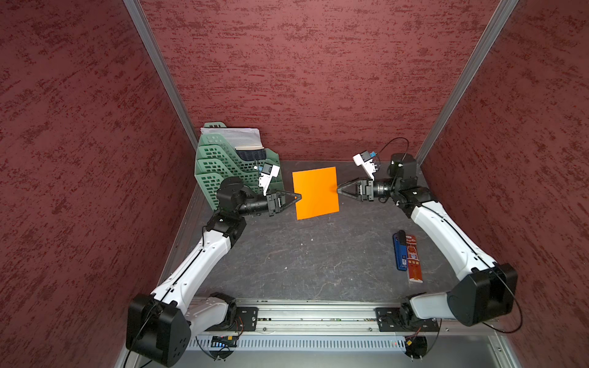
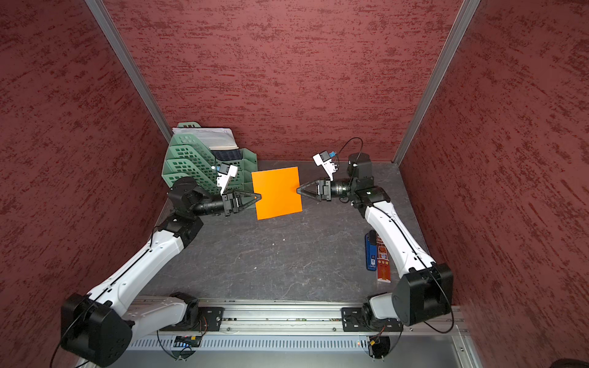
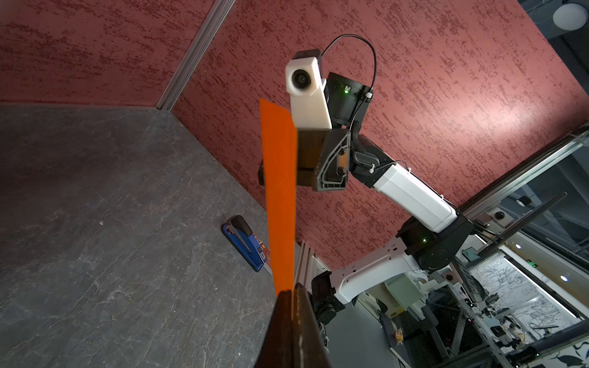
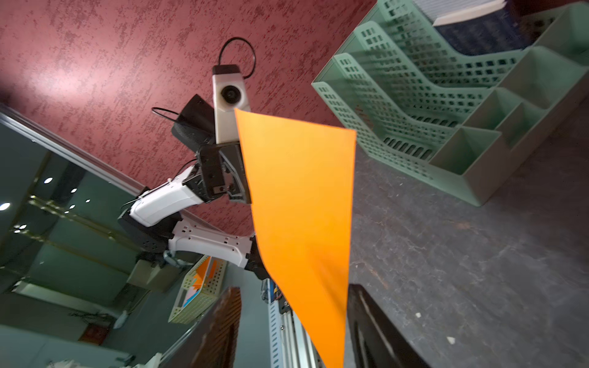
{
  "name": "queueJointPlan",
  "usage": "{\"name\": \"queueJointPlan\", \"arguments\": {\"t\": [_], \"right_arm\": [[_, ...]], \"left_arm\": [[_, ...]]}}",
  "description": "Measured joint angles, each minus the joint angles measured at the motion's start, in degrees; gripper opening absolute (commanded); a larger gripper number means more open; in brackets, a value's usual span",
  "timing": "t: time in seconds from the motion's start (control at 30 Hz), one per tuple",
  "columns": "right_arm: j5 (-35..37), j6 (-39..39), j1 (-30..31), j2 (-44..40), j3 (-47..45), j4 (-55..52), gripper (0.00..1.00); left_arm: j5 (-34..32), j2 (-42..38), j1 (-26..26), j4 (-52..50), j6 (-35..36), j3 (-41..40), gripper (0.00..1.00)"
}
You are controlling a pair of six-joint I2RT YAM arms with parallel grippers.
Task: Fold the square paper along the opposite sides
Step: Pick up the paper from the center of the board, then fold the paper.
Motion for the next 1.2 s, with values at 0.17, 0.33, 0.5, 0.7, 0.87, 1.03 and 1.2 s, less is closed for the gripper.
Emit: {"name": "queueJointPlan", "arguments": {"t": [0.17, 0.33, 0.5, 0.7, 0.87, 1.03, 1.2], "right_arm": [[5.55, 1.38, -4.92, -1.77, -2.14, 3.34, 0.64], [11.08, 1.29, -5.66, 0.63, -2.93, 4.04, 0.61], [14.1, 1.77, -2.71, 5.16, -4.7, 7.08, 0.6], [14.8, 2.93, 3.06, 10.19, -4.87, 9.92, 0.56], [14.71, 2.8, 4.83, 7.1, -4.87, 9.62, 0.5], [14.08, 3.23, 5.7, 0.59, -4.87, 9.88, 0.48], [13.2, 3.28, 7.21, -2.75, -4.9, 9.38, 0.47]], "left_arm": [[1.57, -2.08, -0.61, -10.67, 6.62, 5.73, 0.0], [4.02, -2.12, -0.98, -17.68, 10.93, 11.13, 0.0], [5.14, -2.01, -1.75, -19.45, 12.17, 12.46, 0.0], [3.61, -0.28, -1.55, -18.08, 11.39, 12.35, 0.0], [-1.53, 0.76, -0.48, -17.05, 9.81, 10.71, 0.0], [-4.94, 2.29, -0.09, -16.92, 9.07, 9.25, 0.0], [-6.05, 2.84, 0.39, -15.72, 8.0, 8.35, 0.0]]}}
